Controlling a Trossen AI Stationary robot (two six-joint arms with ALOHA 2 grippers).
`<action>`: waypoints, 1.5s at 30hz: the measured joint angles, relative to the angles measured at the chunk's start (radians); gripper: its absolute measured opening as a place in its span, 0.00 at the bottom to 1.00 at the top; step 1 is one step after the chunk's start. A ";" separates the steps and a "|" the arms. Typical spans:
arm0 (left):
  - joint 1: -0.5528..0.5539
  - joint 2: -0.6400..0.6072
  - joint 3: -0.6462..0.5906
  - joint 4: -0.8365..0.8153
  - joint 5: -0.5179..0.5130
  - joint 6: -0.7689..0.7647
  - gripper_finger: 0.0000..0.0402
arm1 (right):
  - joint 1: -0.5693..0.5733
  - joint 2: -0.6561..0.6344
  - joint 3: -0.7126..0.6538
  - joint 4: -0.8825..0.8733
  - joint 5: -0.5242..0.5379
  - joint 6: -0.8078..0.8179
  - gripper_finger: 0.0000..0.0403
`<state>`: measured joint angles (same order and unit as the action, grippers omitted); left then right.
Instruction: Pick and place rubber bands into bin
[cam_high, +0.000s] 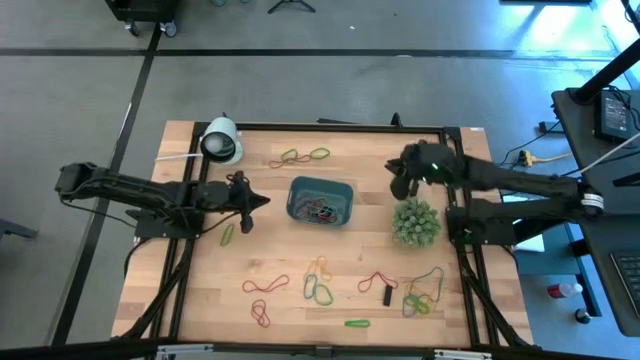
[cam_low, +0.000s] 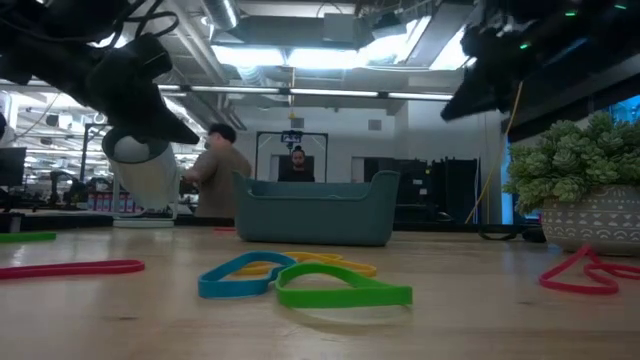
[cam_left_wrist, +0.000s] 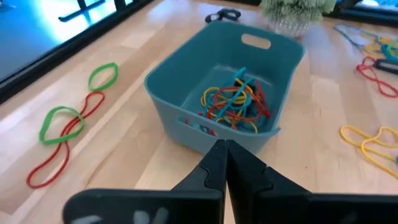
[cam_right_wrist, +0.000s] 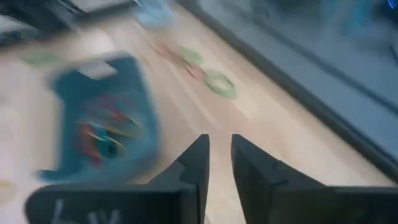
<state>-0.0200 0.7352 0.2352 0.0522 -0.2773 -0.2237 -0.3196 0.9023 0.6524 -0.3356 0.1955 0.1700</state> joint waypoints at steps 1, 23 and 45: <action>0.000 -0.003 0.000 0.004 -0.003 0.000 0.00 | -0.031 0.040 0.045 -0.064 0.000 0.010 0.21; 0.000 -0.003 0.000 -0.003 -0.018 0.018 0.01 | -0.360 0.799 0.493 -0.694 -0.213 -0.497 0.51; 0.000 -0.003 0.000 -0.003 -0.017 0.018 0.00 | -0.360 1.016 0.493 -0.741 -0.172 -0.531 0.11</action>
<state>-0.0200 0.7319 0.2352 0.0490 -0.2943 -0.2062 -0.6800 1.9186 1.1454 -1.0763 0.0234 -0.3614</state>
